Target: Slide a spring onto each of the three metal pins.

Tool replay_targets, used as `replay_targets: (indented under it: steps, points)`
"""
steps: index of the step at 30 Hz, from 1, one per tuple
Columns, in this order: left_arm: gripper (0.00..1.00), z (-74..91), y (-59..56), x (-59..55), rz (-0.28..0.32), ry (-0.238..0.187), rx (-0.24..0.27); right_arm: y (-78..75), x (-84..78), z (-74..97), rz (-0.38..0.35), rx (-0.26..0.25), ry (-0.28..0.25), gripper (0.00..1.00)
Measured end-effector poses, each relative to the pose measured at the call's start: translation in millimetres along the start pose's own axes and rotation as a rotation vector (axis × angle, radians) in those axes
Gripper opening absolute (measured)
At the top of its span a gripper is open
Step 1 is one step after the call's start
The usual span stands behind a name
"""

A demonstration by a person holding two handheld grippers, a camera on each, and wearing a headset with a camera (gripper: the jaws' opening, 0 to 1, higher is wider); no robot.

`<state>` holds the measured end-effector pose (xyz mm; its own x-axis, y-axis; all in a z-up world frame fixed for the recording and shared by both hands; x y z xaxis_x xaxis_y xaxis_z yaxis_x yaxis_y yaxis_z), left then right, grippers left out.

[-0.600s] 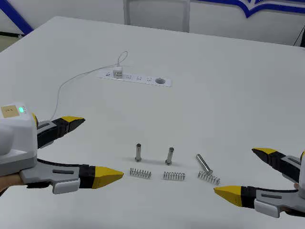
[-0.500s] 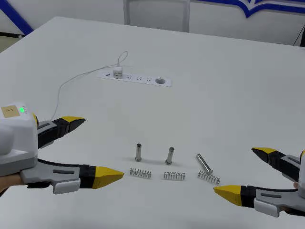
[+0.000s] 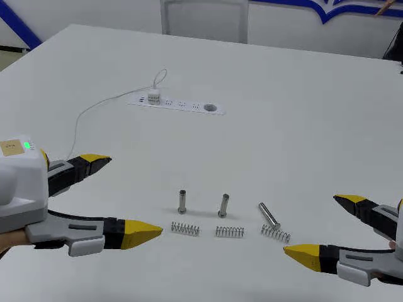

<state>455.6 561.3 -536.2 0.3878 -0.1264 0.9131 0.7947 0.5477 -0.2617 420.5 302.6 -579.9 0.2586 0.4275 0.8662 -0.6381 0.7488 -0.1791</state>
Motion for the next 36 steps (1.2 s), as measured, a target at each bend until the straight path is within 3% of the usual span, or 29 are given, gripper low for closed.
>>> replay_targets:
  steps: [21, 28, 36]
  points:
    - [1.00, -4.4, 5.3, -8.6, 0.021, 0.013, 0.003, -1.8, -0.7, -7.7, -0.002, 0.006, 0.003, 0.85]
    - [1.00, -6.6, 5.3, -13.5, 0.015, 0.027, 0.005, 2.9, 2.8, -17.7, -0.006, 0.025, 0.000, 0.83]
    - [1.00, -8.7, 8.0, -9.5, 0.023, 0.012, 0.014, -1.7, 1.7, -31.2, 0.011, 0.028, 0.032, 0.76]
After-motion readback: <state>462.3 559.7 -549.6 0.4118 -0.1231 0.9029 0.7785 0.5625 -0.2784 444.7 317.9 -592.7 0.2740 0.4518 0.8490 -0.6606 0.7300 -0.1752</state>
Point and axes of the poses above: the centre of the closed fingertips' face, and the gripper's own axes: z roughly backward along the fingers, y roughly to its left, x roughly out of its top, the point moved 1 cm from there along z, roughly backward along the fingers, and after that the axes turned 12 degrees about z, right-handed, at the moved point
